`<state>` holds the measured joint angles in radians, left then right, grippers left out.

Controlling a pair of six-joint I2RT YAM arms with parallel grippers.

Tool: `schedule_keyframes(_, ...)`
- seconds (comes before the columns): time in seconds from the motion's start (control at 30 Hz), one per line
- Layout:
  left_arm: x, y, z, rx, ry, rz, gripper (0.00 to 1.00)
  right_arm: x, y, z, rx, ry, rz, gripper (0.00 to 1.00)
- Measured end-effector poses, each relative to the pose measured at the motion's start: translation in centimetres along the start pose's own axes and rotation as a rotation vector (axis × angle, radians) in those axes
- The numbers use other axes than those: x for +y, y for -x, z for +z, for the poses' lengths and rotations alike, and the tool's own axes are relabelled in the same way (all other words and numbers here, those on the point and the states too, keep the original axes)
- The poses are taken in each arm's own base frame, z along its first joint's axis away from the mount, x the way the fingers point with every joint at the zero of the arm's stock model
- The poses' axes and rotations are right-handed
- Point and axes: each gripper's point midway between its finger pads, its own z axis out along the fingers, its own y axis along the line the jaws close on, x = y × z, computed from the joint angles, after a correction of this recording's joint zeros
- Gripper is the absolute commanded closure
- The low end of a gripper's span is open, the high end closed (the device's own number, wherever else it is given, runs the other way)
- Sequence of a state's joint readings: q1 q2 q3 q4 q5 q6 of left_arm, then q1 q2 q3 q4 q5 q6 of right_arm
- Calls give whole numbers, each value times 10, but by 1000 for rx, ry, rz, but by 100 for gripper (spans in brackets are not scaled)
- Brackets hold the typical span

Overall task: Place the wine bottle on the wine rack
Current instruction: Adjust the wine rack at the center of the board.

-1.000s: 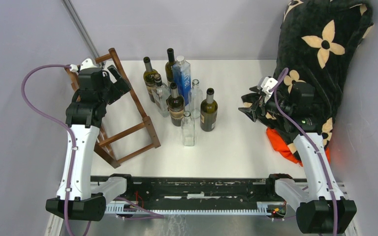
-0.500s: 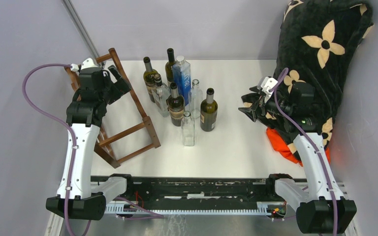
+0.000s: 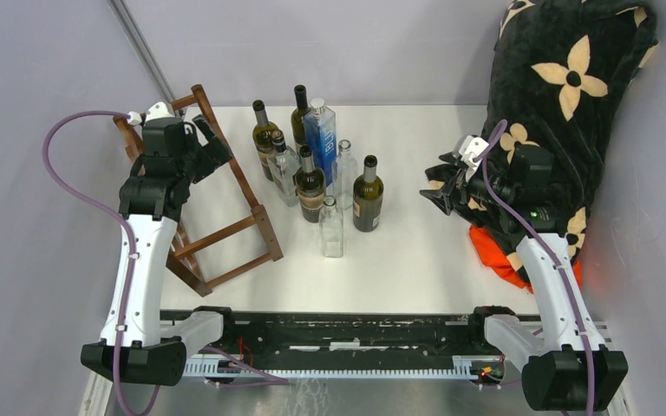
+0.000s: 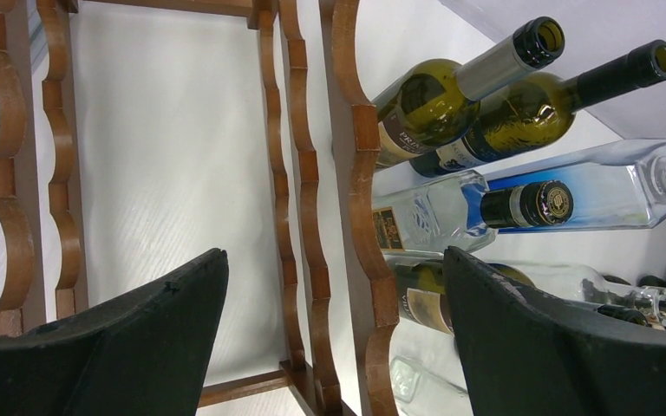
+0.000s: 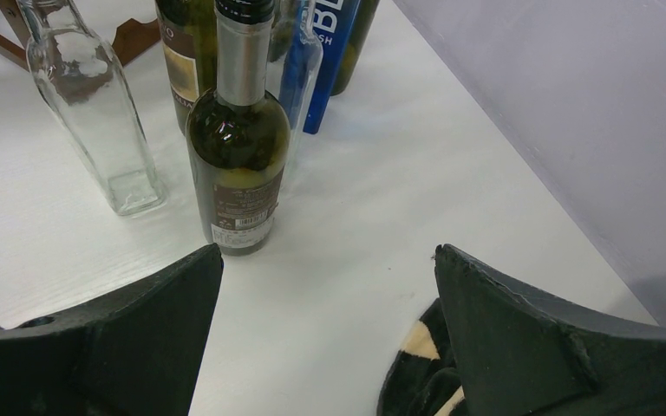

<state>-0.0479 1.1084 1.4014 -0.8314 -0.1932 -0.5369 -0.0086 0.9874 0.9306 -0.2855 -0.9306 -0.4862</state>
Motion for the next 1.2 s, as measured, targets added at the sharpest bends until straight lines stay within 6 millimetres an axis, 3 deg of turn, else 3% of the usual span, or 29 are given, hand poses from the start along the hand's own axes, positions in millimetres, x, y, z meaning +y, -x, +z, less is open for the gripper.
schedule_keyframes(1.2, -19, -11, 9, 1, 38, 88, 3, -1, -6, 2, 12, -3, 11, 2)
